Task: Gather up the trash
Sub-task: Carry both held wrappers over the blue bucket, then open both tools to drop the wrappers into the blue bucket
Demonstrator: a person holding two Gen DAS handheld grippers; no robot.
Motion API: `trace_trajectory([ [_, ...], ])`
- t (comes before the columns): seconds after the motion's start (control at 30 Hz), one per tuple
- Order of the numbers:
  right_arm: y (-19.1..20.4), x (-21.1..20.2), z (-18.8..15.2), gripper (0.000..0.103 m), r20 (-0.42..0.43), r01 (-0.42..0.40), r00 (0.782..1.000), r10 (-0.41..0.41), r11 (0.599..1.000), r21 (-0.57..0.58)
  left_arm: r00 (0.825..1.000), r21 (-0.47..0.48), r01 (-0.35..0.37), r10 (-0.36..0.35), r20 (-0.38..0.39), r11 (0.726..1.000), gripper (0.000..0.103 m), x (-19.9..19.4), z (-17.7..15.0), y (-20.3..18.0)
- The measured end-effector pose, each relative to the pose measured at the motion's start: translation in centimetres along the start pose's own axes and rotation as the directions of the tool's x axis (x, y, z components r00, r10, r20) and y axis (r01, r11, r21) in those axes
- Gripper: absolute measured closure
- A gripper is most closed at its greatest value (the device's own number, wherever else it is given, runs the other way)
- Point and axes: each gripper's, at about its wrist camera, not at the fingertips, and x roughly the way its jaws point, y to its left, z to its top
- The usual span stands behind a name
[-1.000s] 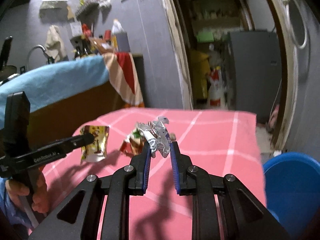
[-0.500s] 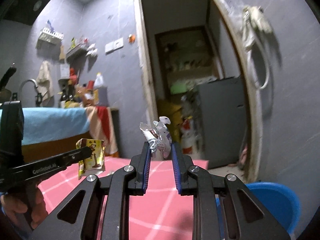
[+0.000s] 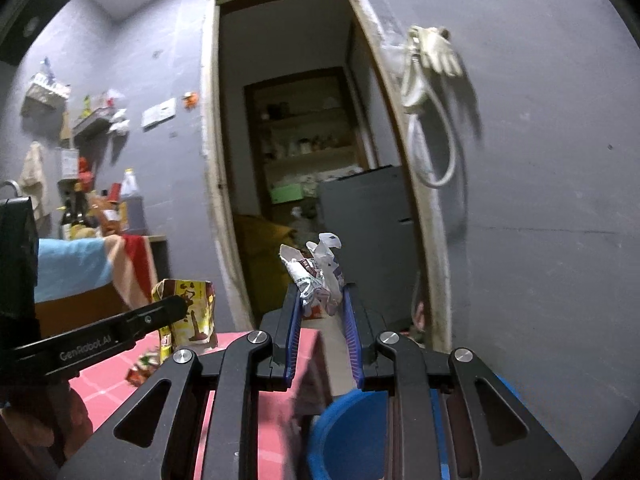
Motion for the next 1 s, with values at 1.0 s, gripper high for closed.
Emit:
trace_trajectory([
  [1.0, -8.8, 3.7, -4.6, 0.074, -0.336, 0.210, 0.931, -0.140, 0.960, 0.183, 0.927, -0.105, 0.042, -0.078, -0.366, 0.994, 0.083, 11.8, -4.7, -2.1],
])
